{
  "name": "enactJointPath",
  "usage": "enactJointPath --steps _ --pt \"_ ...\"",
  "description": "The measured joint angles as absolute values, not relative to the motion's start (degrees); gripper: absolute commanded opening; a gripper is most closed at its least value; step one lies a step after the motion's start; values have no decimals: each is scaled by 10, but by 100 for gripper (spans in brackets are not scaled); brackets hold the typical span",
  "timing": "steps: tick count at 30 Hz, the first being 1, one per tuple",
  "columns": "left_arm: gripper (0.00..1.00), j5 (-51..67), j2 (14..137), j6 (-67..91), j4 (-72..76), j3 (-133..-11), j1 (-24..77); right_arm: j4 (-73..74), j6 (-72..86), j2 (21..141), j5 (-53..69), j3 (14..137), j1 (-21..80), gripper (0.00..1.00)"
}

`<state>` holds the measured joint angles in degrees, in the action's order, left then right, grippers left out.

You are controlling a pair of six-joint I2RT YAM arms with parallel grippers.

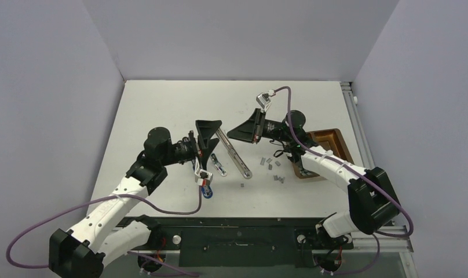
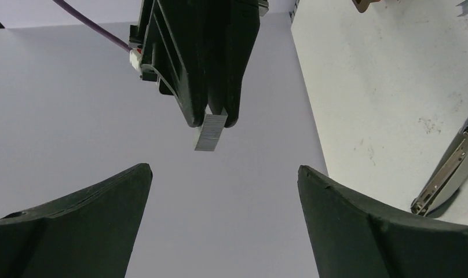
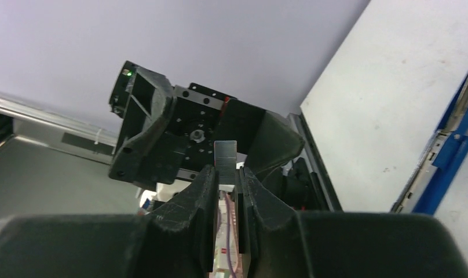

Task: Load the staples into the stapler
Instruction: Pick up the staple from the center of the board.

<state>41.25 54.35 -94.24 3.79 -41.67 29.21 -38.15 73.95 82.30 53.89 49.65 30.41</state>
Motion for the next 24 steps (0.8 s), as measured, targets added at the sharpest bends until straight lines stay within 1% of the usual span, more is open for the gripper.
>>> enactJointPath --steps 3,6,10,14,17,21,24 --pt "86 414 550 -953 57 -416 296 -428 776 832 550 496 305 11" --pt "77 417 552 -971 71 -416 297 -467 805 844 561 496 309 11" --pt "68 420 553 -983 85 -416 297 -493 830 852 572 489 313 11" --pt "62 424 553 -986 100 -416 299 -517 847 862 578 485 320 11" --pt "59 429 552 -991 101 -416 300 -525 852 877 579 485 327 11" --pt "51 435 548 -999 91 -416 301 -530 858 892 579 485 334 11" --pt "48 437 546 -1005 86 -415 302 -544 866 892 579 485 335 11"
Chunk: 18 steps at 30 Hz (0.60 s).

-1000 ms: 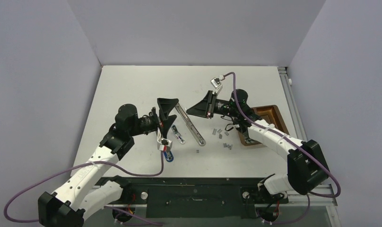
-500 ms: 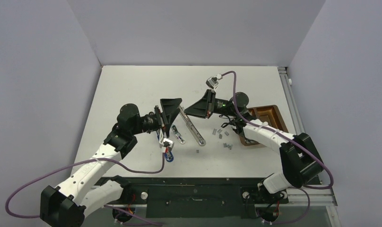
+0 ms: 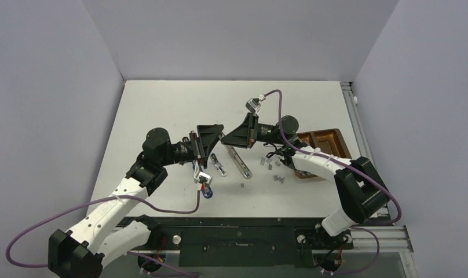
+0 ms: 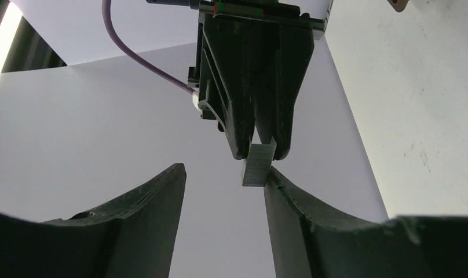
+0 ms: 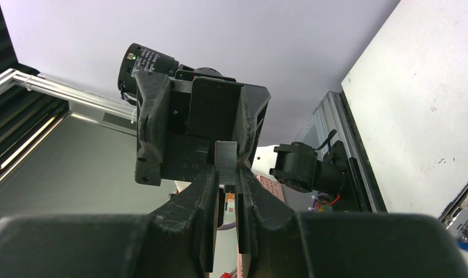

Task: Load the staples into the stapler
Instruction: Pick up the staple from the center of the board.

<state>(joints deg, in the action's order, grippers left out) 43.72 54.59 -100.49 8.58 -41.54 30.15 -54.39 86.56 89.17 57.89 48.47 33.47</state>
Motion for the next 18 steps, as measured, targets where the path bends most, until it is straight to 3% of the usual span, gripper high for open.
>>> enactJointPath --steps 10,18 --pt "46 437 527 -1021 51 -415 303 -617 914 923 578 485 338 11" --pt "35 436 526 -1035 37 -415 303 -643 937 930 576 485 338 10"
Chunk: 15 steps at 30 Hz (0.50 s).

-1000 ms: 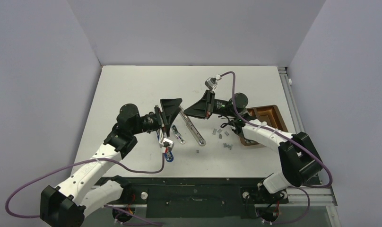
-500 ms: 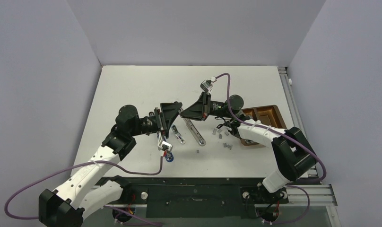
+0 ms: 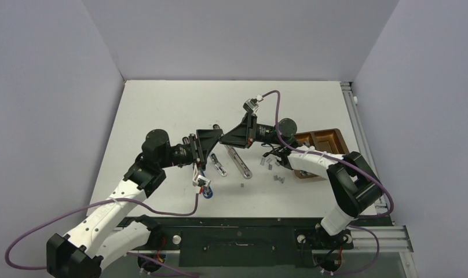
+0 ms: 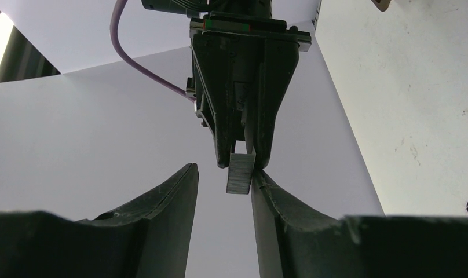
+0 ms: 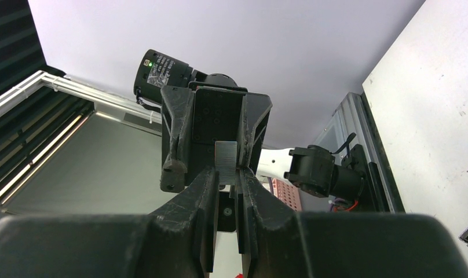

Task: Load the staples into the stapler
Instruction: Pick up the staple from the center of the board.

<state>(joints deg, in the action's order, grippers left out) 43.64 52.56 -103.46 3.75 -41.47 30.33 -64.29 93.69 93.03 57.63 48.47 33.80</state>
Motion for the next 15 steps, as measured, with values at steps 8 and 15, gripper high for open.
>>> enactJointPath --steps 8,15 --pt "9 432 525 -1040 23 -415 303 -646 941 931 574 485 338 11" --pt "1 426 524 -1044 12 -415 303 -660 950 936 572 485 338 28"
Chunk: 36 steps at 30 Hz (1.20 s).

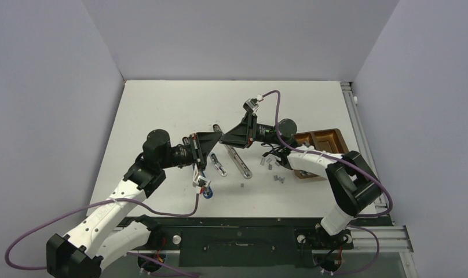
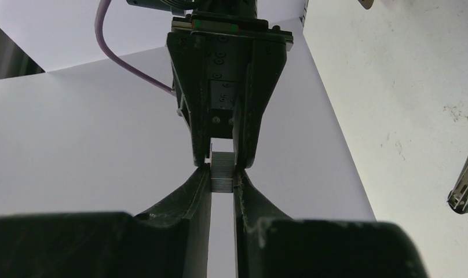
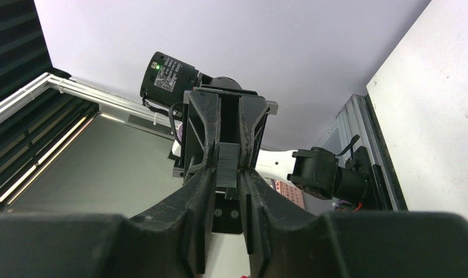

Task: Load the staples into the stapler
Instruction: Pick up the staple from the center of the board, then place the staple at the center of the board.

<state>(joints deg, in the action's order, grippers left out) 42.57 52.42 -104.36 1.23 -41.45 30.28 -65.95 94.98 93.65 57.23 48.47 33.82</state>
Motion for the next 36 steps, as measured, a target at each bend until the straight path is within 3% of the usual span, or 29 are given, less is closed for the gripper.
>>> enactJointPath --steps 5,10,15,21,28,36 --pt "1 423 524 -1057 -15 -415 303 -660 952 936 575 483 327 48" --pt "1 425 528 -1100 -103 -417 303 -580 889 897 571 463 258 53" --pt "1 423 585 -1160 -240 -452 326 -240 672 809 498 526 227 52" --pt "1 370 712 -1182 -349 -504 414 5 531 751 391 550 208 51" --pt "0 271 835 -1189 -393 -538 479 142 480 748 314 550 194 51" --pt "0 146 920 -1190 -420 -561 546 164 469 738 312 544 179 51"
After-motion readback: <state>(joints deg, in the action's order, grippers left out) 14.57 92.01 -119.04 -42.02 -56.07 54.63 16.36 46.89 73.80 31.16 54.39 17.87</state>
